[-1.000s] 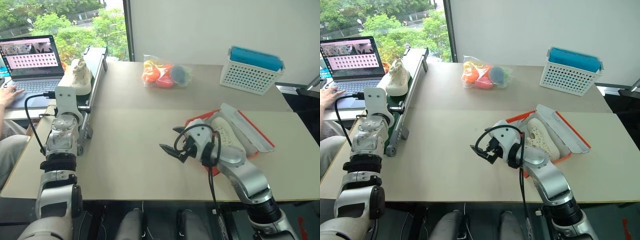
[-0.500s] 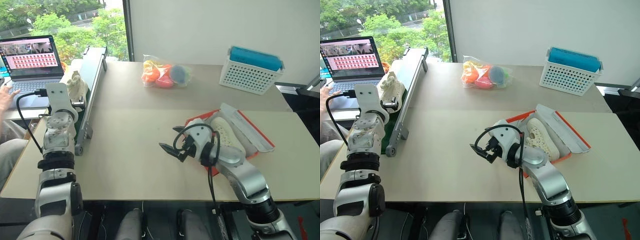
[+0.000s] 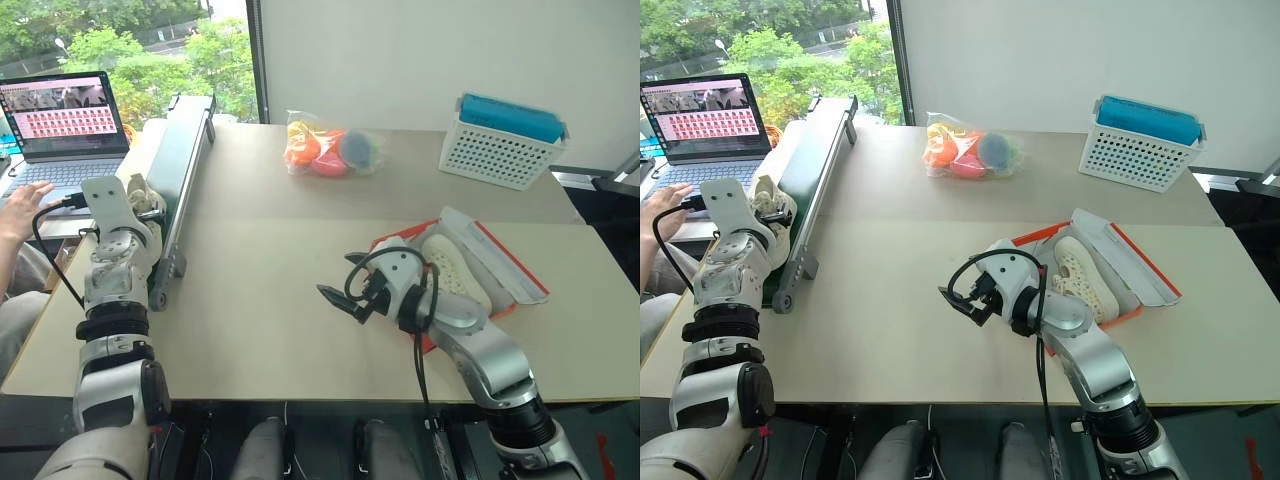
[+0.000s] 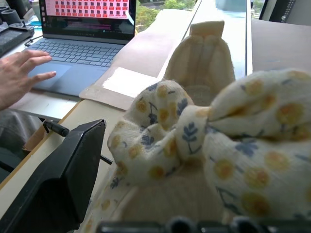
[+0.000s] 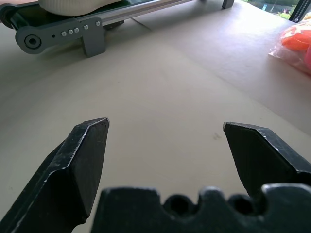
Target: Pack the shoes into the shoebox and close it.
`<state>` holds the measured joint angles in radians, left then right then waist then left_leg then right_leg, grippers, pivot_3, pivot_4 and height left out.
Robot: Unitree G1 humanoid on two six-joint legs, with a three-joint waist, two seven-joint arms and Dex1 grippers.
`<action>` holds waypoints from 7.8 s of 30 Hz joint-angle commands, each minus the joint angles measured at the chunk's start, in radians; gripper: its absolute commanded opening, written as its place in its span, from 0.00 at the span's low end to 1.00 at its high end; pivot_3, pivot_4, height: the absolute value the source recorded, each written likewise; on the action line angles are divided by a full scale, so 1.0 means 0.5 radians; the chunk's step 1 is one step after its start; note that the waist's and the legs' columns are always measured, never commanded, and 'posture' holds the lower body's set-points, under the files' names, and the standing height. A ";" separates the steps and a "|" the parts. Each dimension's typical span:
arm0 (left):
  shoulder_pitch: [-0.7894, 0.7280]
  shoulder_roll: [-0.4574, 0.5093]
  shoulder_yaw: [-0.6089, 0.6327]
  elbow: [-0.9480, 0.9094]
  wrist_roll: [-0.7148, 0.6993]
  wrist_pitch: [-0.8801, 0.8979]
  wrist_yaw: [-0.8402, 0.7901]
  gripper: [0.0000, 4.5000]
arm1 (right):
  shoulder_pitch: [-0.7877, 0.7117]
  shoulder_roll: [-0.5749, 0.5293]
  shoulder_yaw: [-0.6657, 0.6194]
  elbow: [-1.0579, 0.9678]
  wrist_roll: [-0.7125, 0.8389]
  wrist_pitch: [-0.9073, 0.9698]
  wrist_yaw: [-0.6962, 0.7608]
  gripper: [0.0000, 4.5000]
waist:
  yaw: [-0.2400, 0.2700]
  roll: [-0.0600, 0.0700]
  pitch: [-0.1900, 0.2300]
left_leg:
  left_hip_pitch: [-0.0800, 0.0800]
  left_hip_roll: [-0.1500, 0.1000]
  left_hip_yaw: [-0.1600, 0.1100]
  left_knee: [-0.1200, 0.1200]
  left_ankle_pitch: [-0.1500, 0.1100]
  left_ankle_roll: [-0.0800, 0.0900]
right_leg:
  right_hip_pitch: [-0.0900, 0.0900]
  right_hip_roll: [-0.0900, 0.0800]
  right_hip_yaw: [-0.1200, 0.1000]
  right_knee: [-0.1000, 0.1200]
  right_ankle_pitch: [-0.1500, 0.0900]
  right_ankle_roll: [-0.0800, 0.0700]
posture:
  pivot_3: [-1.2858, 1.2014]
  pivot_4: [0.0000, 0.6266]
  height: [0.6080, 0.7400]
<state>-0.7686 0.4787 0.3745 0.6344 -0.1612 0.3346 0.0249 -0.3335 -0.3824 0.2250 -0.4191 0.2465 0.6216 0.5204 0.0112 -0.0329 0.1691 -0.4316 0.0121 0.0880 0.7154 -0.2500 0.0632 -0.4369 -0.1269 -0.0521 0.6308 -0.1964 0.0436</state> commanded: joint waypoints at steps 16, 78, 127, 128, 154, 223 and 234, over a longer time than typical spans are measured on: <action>-0.070 -0.056 0.008 -0.025 -0.075 0.078 -0.077 0.06 | -0.072 -0.008 -0.085 0.031 -0.026 -0.033 -0.015 1.00 | 0.006 0.000 0.000 | 0.001 -0.001 0.000 0.000 0.000 0.000 | 0.001 -0.001 0.000 0.000 0.000 0.000 | 0.52 0.24 0.73; 0.028 -0.864 -0.509 -1.107 -0.619 0.600 -0.491 0.06 | -1.371 0.868 -1.473 1.314 0.863 0.993 -1.181 1.00 | -0.053 0.000 0.000 | -0.009 0.000 0.000 -0.003 0.001 0.001 | -0.008 0.002 0.001 0.006 0.001 -0.001 | 0.52 0.24 0.73; 0.514 -0.246 -1.003 -1.862 -0.644 0.572 -1.457 0.45 | -1.604 -0.465 -1.051 1.184 0.952 1.633 -0.795 0.16 | -0.054 0.023 0.014 | -0.018 0.002 0.004 -0.007 -0.002 0.006 | -0.018 0.003 0.005 -0.002 0.001 -0.002 | 0.52 0.24 0.73; 0.530 -0.189 -1.045 -1.864 -0.634 0.550 -1.543 0.45 | -1.633 -0.556 -0.943 1.171 0.962 1.706 -0.693 0.16 | -0.057 0.023 0.014 | -0.018 0.002 0.005 -0.007 -0.004 0.008 | -0.019 0.003 0.007 -0.004 0.001 -0.002 | 0.52 0.24 0.73; 0.613 -0.102 -1.310 -1.768 -0.330 0.140 -1.877 0.45 | -1.350 -0.706 0.702 1.607 -0.043 0.766 0.623 0.16 | -0.021 0.026 0.012 | -0.020 0.002 0.010 0.001 -0.008 0.019 | -0.024 0.003 0.011 -0.004 0.001 -0.002 | 0.52 0.24 0.73; 0.542 -0.200 -1.349 -1.568 -0.215 0.060 -1.906 0.45 | 0.454 -1.844 -0.895 -0.488 0.256 0.532 1.098 0.33 | 0.001 0.024 -0.006 | 0.002 0.001 0.008 0.000 -0.015 0.028 | 0.001 -0.001 0.012 -0.010 -0.003 0.004 | 0.52 0.24 0.73; 0.607 -0.190 -1.344 -1.670 -0.231 0.128 -1.857 0.45 | 0.466 -1.978 -0.421 -0.276 -0.285 -0.490 1.285 0.76 | 0.001 0.024 -0.006 | 0.002 0.001 0.009 0.001 -0.015 0.028 | 0.000 -0.003 0.012 -0.010 -0.004 0.004 | 0.52 0.24 0.73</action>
<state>-0.4615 0.3855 -0.2990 -0.1492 -0.2748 0.3976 -0.9093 -0.0754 -1.3674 0.0044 -0.5639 0.1451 0.4383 1.1565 0.0119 -0.0211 0.1662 -0.4308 0.0127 0.0925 0.7156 -0.2572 0.0769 -0.4373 -0.1284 -0.0459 0.6256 -0.1982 0.0457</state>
